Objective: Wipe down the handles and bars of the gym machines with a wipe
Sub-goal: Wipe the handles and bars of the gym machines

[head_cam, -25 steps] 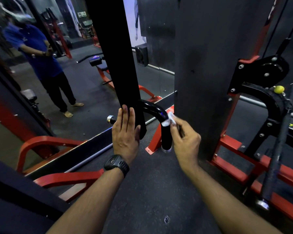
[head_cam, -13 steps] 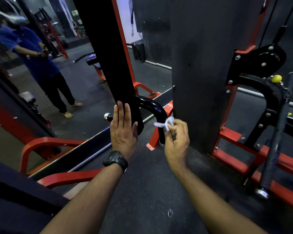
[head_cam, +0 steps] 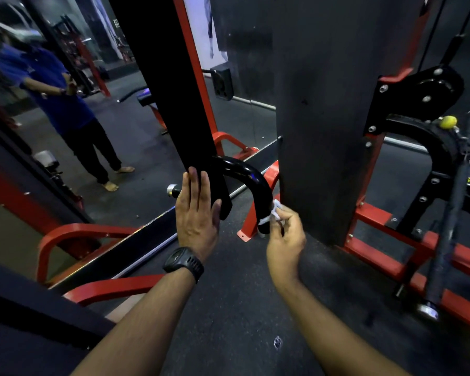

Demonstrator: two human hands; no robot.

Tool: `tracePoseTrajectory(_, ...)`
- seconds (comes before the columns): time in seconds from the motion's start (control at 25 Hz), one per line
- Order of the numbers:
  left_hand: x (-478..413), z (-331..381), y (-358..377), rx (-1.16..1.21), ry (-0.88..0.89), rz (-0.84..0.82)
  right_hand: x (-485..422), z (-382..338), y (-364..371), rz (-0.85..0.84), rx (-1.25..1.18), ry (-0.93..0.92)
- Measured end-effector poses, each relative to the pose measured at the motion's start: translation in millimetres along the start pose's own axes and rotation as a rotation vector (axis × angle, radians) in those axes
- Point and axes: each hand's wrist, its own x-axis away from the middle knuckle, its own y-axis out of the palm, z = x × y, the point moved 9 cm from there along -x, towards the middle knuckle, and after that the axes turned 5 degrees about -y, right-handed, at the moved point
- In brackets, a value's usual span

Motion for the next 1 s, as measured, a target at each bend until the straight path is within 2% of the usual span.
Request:
tracePoseTrajectory(0.12,0,2,-2,0.016,0.035,0.039,1,-4,-1,0.000,-0.001,0.072)
tracePoseTrajectory(0.24,-5,2,-5,0.047,0.072,0.081,-23,-29,15,-0.032,-0.022,-0.015)
tracePoseTrajectory(0.32,-3,0,-8,0.048,0.091,0.097,-36,-29,26,-0.158,-0.020,0.011)
tracePoseTrajectory(0.44,-3,-1,-9,0.042,0.094,0.117,-52,-36,44,-0.370,-0.177,0.169)
tracePoseTrajectory(0.6,1,0,-7,0.054,0.084,0.099,-58,-55,63,-0.598,-0.237,0.199)
tracePoseTrajectory(0.68,1,0,-9,0.036,0.104,0.112,-52,-47,61,-0.620,-0.201,0.209)
tracePoseTrajectory(0.84,1,0,-7,0.056,0.094,0.100,-70,-77,72,-0.607,-0.217,0.071)
tracePoseTrajectory(1.0,2,1,-8,0.062,0.093,0.108,-66,-53,66,-0.602,-0.233,0.203)
